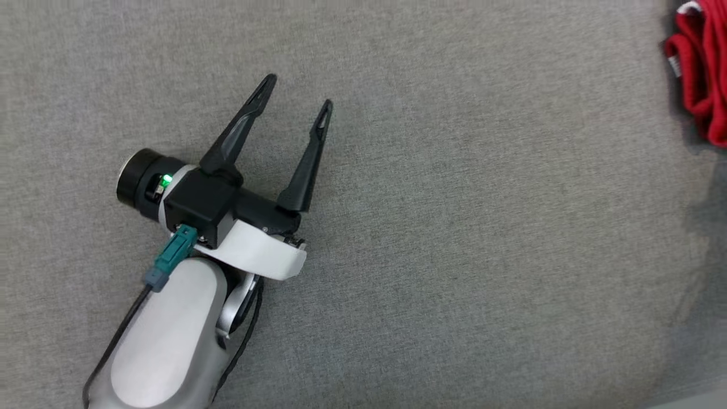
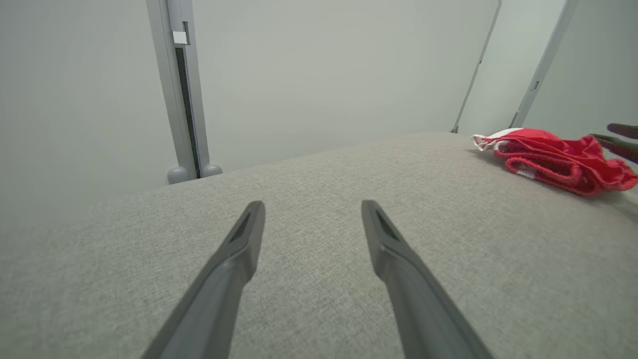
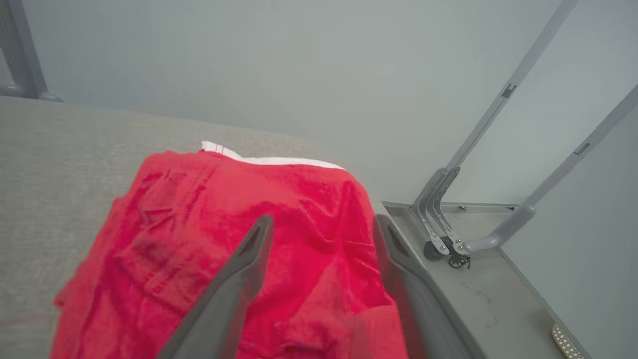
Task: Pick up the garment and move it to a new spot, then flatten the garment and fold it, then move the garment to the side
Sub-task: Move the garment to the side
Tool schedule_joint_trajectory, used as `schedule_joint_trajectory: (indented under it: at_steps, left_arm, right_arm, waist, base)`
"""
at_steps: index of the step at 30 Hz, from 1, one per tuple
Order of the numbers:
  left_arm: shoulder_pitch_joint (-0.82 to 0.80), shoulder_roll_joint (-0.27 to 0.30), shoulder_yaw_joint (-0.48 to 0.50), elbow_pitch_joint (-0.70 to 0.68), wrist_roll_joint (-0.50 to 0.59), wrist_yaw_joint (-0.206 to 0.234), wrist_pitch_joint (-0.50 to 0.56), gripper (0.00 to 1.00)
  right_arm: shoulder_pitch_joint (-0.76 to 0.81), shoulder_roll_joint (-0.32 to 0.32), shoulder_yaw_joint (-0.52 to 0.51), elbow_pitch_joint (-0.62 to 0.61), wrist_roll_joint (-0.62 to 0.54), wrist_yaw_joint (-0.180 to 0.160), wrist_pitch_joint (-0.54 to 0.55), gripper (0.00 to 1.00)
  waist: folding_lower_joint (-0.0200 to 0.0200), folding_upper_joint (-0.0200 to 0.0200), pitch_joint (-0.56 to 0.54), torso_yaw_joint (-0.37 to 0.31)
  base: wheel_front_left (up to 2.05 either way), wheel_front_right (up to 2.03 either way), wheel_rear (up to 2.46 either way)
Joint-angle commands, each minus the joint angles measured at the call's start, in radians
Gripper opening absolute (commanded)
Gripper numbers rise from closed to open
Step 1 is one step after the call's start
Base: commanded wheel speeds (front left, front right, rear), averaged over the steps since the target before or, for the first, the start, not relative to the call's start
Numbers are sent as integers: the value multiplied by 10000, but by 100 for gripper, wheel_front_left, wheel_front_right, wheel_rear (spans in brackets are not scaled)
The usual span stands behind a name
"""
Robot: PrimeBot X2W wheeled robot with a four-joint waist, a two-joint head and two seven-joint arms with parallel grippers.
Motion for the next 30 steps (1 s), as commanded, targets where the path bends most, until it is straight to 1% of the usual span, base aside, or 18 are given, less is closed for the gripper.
schedule_joint_trajectory:
  at_steps: [1, 6, 8, 13, 20, 27, 30]
  left_arm:
    - [298, 75, 156, 59, -206, 103, -114, 100]
    - [1066, 137, 557, 287, -622, 335, -303, 100]
    - [1360, 130, 711, 401, -794, 441, -367, 100]
    - [2014, 29, 1056, 704, -1087, 682, -537, 100]
    - [2699, -20, 1452, 944, -1302, 879, -669, 100]
    - [3548, 12, 1830, 1076, -1348, 1045, -714, 100]
    - [3868, 75, 1882, 1210, -1393, 907, -715, 100]
  right_arm:
    - [738, 471, -139, -705, 6, -21, -56, 100]
    - [2378, 1581, 128, -2648, 14, -21, -55, 100]
    - [2985, 1967, 312, -3114, -16, -21, -56, 100]
    - [4111, 2559, 686, -4092, 8, -21, -46, 100]
    - [5030, 2864, 856, -4935, 27, -21, 390, 100]
    - [5748, 2923, 984, -5536, 4, -21, 953, 100]
    - [6132, 2947, 1014, -5724, 41, -21, 1247, 100]
  waist:
    - [0, 0, -751, -145]
    - [0, 0, -1643, 22]
    - [0, 0, -1994, 183]
    - [0, 0, -2734, 753]
    - [0, 0, -3445, 1369]
    - [0, 0, -4449, 1946]
    - [0, 0, -4899, 2101]
  base:
    - [0, 0, 0]
    - [0, 0, 0]
    - [0, 0, 0]
    - [0, 0, 0]
    - [0, 0, 0]
    - [0, 0, 0]
    - [0, 0, 0]
